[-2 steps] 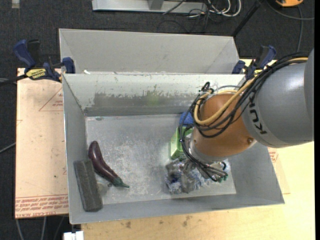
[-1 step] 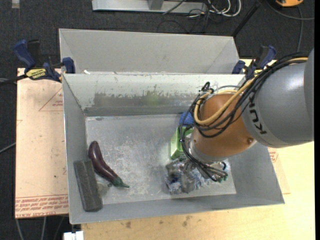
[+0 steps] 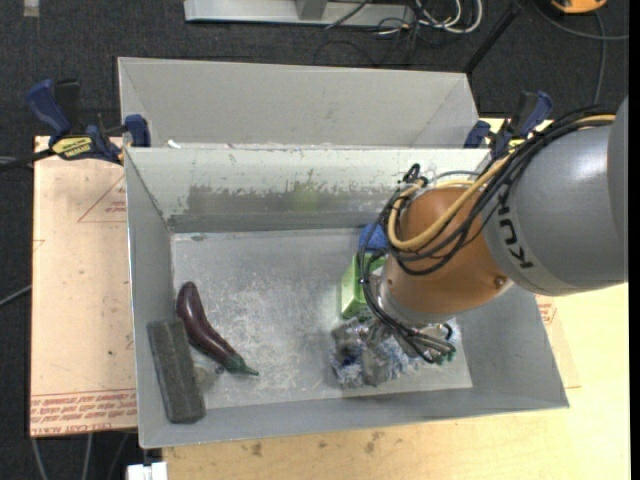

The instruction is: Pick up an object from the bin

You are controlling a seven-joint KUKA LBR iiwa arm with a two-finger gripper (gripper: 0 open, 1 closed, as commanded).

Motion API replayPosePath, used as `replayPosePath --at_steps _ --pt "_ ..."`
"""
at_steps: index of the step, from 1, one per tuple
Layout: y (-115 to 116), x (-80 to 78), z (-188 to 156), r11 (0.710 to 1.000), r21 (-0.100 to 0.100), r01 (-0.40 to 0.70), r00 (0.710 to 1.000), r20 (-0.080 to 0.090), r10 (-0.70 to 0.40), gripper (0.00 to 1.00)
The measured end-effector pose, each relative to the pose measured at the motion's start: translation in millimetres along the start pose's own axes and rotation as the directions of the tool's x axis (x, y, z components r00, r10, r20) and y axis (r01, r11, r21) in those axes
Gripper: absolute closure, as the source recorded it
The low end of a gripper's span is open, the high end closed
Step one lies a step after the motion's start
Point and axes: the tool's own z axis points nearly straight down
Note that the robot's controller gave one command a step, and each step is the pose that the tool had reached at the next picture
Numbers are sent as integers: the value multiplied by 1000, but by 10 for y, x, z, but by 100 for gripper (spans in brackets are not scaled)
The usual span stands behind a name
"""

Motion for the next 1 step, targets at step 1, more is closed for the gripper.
replayPosePath --at_steps 1 --pt "0 0 0 1000 0 0 1000 0 0 100"
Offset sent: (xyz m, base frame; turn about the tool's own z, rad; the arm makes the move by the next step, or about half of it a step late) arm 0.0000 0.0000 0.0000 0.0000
